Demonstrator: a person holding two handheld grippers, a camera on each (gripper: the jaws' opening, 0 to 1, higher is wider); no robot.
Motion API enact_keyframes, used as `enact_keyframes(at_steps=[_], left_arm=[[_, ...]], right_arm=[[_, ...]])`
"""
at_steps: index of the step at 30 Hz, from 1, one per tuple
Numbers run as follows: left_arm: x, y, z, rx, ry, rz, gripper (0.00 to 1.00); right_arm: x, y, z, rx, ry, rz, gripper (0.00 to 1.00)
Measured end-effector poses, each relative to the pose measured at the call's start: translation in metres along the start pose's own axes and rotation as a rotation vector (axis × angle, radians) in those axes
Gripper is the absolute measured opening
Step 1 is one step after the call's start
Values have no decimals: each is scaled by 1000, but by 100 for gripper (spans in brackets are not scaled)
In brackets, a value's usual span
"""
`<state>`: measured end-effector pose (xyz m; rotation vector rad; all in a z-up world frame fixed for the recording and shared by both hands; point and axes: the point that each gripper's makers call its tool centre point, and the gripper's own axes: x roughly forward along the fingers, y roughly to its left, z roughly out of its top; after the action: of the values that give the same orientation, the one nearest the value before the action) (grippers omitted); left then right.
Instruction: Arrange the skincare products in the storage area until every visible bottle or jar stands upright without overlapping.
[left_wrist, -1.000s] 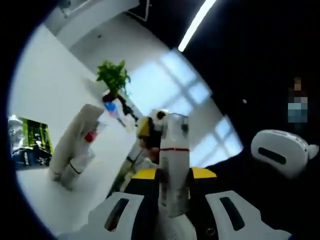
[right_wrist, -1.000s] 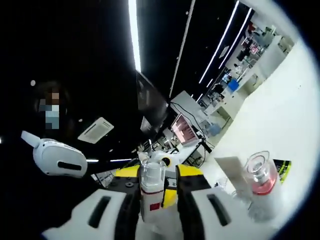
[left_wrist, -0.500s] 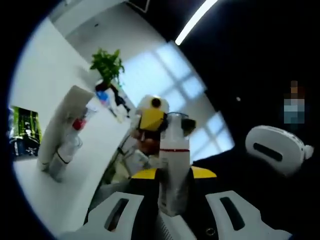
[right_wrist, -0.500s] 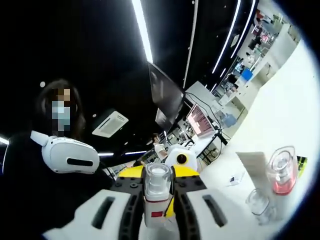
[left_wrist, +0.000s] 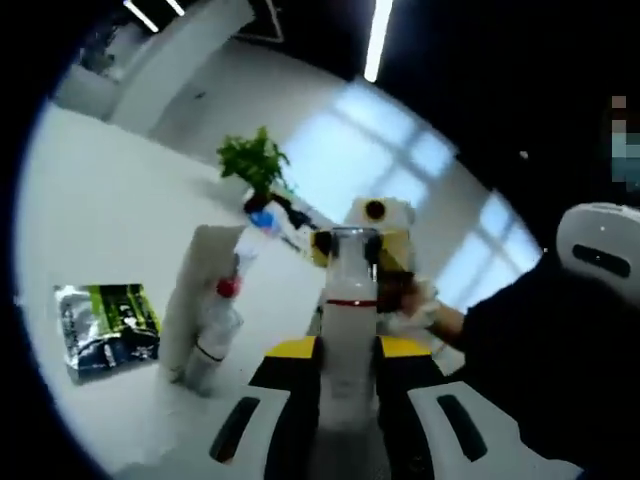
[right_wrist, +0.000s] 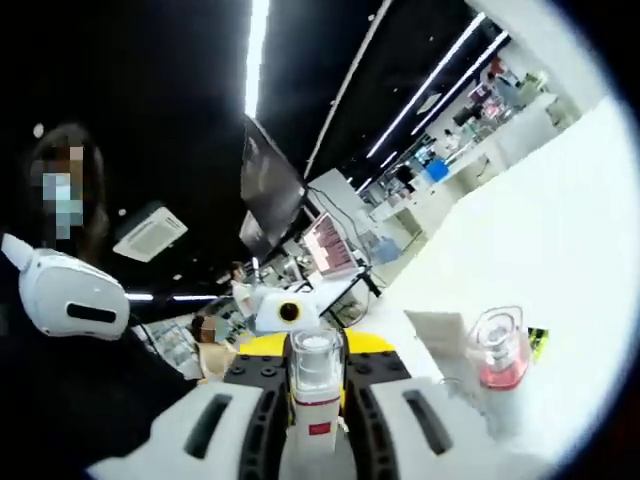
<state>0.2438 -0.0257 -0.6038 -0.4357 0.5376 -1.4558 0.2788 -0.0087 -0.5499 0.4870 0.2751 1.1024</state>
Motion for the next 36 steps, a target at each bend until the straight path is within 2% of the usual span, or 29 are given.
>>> enact_keyframes(at_steps=[2,4,5,6,7,11,12,14,16,19,20,22,23,25,27,29,32,34,36], left_arm=[[-3,6,5,46,-23,60,19],[-7,13,6,85,-32,147,20],[-10,19,6,133,-35,216,21],[-11,20,6,147,-34,236,21],[-16,27,7,190,-31,326,21],[-36,44,15,279,-36,534,21],[-38,45,16,288,-37,552,21],[-46,49,21,324,-49,635,22],[-50,52,24,362,-52,689,23],[-50,54,26,365,-68,710,22],[-52,56,27,390,-67,742,21],[-50,56,24,409,-44,748,20],[-49,56,23,402,-40,746,20],[-45,54,18,363,-37,699,20],[-42,53,15,353,-23,661,20],[-39,51,11,359,6,627,19],[-34,48,-1,334,55,554,19],[-34,50,-7,318,77,548,19],[-32,48,-13,327,110,523,19]], right_arm=[[5,-2,4,-39,3,-42,18],[13,-3,2,-123,40,-88,18],[18,-2,1,-150,54,-106,18],[22,-2,0,-175,63,-123,18],[24,-6,0,-193,67,-143,18],[38,-9,2,-282,73,-202,18],[42,-8,1,-286,72,-207,18],[49,-9,2,-318,67,-222,18],[54,-8,1,-308,69,-225,19],[57,-11,2,-250,35,-243,19],[57,-13,2,-255,35,-255,19],[58,-12,0,-256,39,-261,19],[57,-11,-3,-279,66,-261,19],[54,-8,-5,-330,76,-253,19],[51,-6,-6,-329,79,-235,19],[47,-1,-10,-322,103,-179,22],[37,6,-3,-361,91,-140,23],[33,10,-2,-394,101,-105,19],[30,14,-2,-387,105,-74,22]])
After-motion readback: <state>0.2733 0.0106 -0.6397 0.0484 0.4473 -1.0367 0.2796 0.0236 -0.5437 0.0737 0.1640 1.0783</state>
